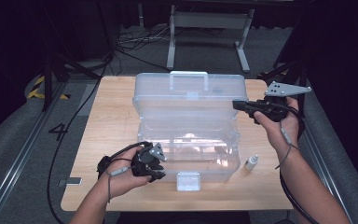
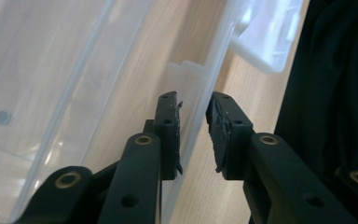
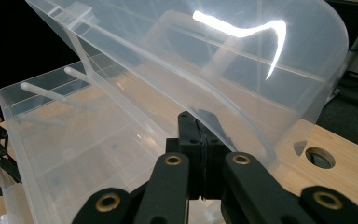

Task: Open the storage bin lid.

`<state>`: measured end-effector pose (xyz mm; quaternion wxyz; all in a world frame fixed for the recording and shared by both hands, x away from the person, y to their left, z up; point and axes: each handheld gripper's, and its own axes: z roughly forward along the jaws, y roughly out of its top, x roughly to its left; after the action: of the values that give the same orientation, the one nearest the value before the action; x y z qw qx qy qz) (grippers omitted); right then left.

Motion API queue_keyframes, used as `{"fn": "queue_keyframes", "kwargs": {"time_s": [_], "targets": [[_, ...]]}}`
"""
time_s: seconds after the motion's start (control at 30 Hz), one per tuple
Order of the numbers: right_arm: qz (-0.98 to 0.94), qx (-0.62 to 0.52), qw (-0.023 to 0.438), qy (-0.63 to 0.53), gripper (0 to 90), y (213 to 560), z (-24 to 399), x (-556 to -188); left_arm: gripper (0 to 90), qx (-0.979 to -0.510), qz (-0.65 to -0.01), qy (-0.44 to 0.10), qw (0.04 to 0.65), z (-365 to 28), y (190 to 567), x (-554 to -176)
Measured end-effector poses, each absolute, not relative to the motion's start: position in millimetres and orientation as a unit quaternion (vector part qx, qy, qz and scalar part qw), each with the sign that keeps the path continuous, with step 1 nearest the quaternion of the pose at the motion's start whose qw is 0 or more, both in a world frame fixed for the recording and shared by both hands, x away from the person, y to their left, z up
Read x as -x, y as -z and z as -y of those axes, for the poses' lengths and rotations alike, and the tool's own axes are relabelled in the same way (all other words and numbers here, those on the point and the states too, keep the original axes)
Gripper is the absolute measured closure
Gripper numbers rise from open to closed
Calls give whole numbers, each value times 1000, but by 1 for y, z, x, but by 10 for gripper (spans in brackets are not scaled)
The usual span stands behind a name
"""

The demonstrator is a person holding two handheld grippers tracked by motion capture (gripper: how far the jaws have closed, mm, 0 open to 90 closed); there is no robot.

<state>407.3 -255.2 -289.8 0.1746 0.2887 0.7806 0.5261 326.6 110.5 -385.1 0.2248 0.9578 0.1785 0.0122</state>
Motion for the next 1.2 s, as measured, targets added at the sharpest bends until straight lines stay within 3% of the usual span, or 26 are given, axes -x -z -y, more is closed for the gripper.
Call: {"fn": "queue_keyframes", "kwargs": {"time_s": [1.2], "targets": [[-773, -296, 177, -533, 891, 290, 256, -412, 770, -955, -182, 2, 236, -115, 389, -330]]}}
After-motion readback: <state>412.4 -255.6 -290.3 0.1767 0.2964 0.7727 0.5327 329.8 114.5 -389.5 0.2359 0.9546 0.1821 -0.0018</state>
